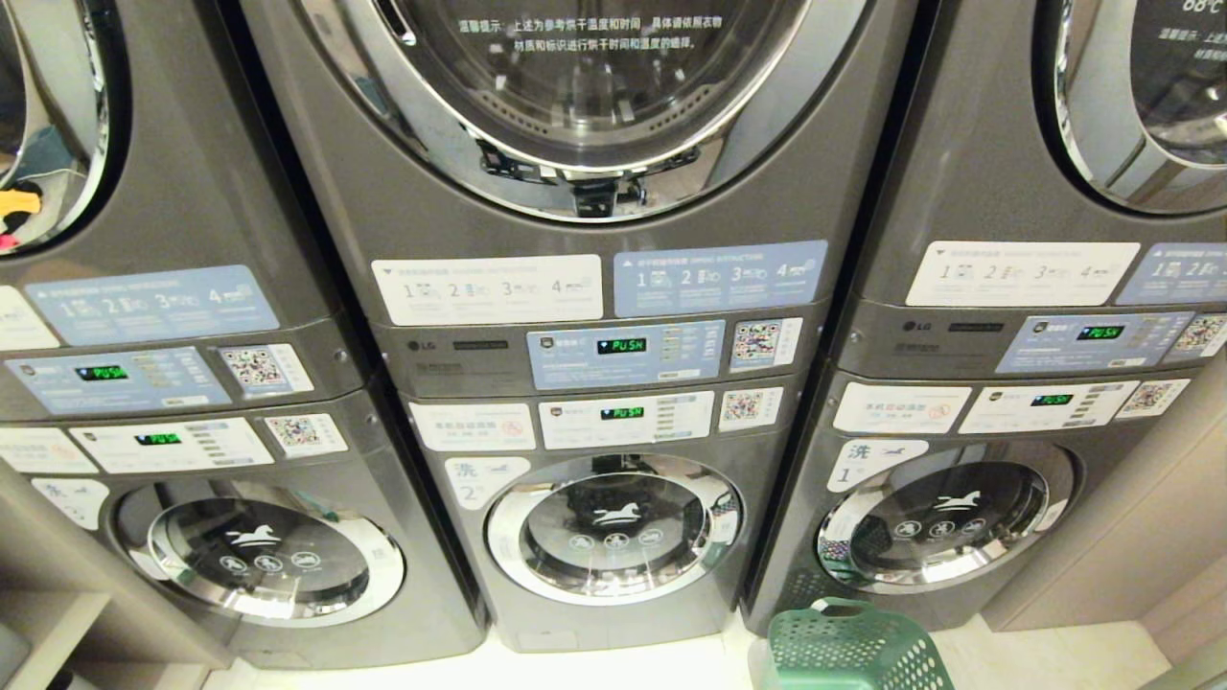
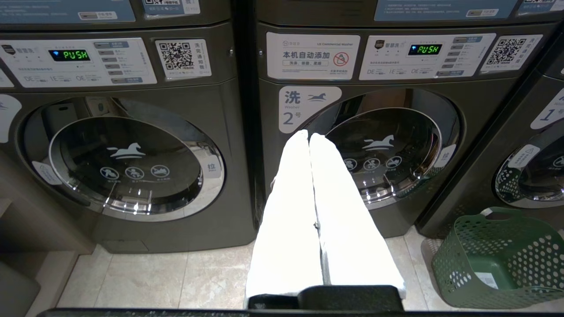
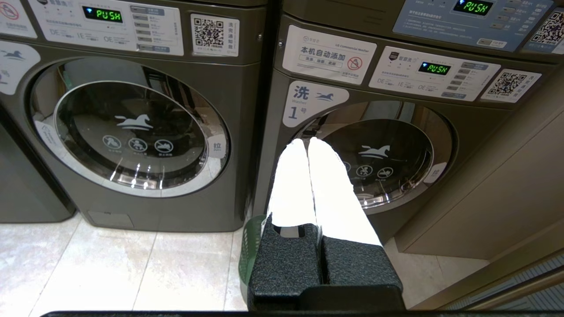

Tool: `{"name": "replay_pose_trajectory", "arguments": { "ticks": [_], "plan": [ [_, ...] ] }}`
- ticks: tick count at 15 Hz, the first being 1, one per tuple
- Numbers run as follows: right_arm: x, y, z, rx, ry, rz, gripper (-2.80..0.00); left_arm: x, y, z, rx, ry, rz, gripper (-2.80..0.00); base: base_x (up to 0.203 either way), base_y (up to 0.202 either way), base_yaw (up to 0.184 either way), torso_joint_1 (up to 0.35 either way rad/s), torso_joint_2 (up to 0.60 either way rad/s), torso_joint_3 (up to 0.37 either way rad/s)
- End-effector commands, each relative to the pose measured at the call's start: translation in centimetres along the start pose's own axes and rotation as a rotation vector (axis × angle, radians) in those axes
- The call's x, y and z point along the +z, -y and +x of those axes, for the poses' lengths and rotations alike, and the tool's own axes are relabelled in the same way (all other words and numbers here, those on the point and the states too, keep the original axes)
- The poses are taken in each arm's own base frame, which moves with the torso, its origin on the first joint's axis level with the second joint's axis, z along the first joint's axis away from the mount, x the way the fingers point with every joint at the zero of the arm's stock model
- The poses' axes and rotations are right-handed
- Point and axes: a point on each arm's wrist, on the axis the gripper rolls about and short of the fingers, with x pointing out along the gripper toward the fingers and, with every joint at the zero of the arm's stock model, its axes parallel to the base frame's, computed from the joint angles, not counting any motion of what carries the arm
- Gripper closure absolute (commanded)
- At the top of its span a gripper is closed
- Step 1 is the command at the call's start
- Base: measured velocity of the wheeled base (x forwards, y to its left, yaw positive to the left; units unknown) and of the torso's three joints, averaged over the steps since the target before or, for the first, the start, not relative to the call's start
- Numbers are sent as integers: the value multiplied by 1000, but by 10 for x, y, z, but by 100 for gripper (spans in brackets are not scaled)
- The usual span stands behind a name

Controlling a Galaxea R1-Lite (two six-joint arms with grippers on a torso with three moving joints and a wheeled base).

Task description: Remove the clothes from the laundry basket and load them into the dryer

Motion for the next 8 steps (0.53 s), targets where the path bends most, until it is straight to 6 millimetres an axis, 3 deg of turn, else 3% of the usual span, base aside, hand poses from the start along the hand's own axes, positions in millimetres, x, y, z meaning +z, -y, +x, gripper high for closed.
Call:
{"name": "replay_pose_trajectory", "arguments": {
  "ticks": [1,8],
  "plan": [
    [0,0,0,1,1,-2,0,0,0,0,1,0,0,0,0,0,0,0,0,0],
    [0,0,0,3,0,-3,0,0,0,0,2,1,0,0,0,0,0,0,0,0]
  ]
}}
